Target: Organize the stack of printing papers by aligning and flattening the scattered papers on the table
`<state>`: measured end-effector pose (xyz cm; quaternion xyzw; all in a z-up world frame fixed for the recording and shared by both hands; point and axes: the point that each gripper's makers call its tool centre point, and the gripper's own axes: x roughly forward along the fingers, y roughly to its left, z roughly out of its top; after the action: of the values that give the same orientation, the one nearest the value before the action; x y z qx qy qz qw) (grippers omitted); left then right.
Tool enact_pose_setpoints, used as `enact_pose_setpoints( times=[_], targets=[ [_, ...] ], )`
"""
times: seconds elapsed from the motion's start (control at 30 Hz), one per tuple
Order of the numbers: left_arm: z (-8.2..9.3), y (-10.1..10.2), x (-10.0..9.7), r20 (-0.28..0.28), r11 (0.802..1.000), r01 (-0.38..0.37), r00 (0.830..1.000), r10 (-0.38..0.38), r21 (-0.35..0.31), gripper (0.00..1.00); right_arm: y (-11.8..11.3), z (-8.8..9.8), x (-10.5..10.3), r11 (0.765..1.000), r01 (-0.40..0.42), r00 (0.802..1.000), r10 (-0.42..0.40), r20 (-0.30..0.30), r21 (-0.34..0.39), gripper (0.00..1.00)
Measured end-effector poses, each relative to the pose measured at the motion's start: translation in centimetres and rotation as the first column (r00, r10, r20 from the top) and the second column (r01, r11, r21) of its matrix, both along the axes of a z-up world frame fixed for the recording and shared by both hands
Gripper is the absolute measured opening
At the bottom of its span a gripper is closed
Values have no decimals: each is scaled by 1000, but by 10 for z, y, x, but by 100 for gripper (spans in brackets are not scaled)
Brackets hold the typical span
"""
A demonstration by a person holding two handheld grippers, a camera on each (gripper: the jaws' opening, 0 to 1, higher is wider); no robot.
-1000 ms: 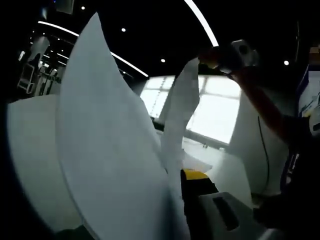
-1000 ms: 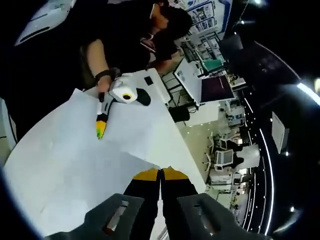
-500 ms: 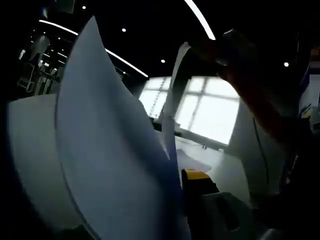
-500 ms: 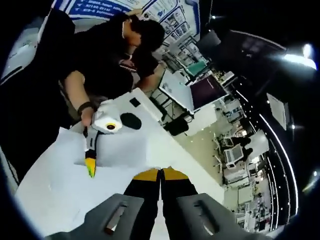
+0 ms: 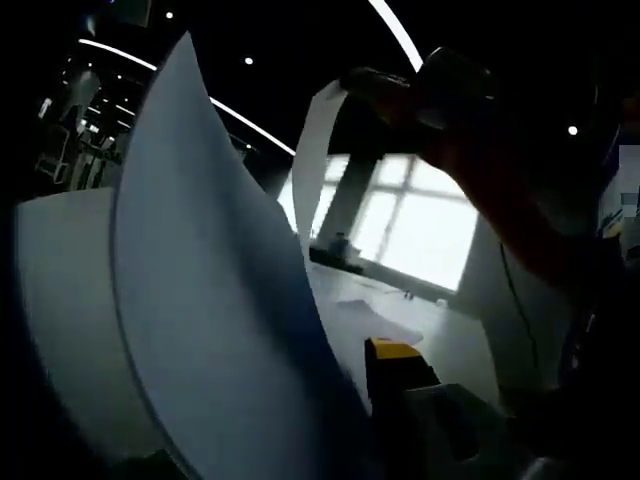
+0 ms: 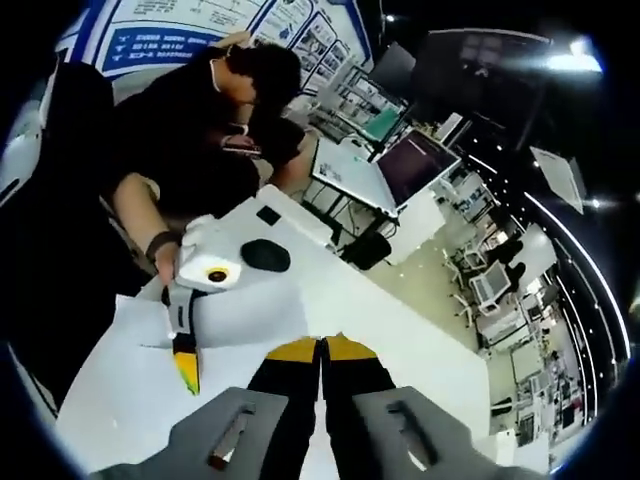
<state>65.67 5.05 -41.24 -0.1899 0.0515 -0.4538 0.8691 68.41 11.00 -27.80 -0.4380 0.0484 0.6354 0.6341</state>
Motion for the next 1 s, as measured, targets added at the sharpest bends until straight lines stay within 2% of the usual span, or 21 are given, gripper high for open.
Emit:
enact_pose_setpoints(
  times=[0.4, 0.5, 0.6, 1.0],
  targets=[
    [3, 1, -1, -2, 1000, 7, 1000, -8, -21, 27, 21, -17, 5, 999, 38, 995, -36, -94, 19, 0],
    [3, 0, -1, -3, 1000, 10, 1000, -10, -23, 27, 24, -21, 0, 1000, 15, 994, -13, -104, 14, 0],
    [3, 0, -1, -1, 1000, 9, 1000, -9, -18, 27, 29, -24, -6, 1000, -27, 995, 28, -100, 11, 0],
    [2, 0, -1, 0, 1000, 7, 1000, -7, -12, 27, 49, -36, -22, 995, -99, 992, 97, -84, -15, 0]
  ],
)
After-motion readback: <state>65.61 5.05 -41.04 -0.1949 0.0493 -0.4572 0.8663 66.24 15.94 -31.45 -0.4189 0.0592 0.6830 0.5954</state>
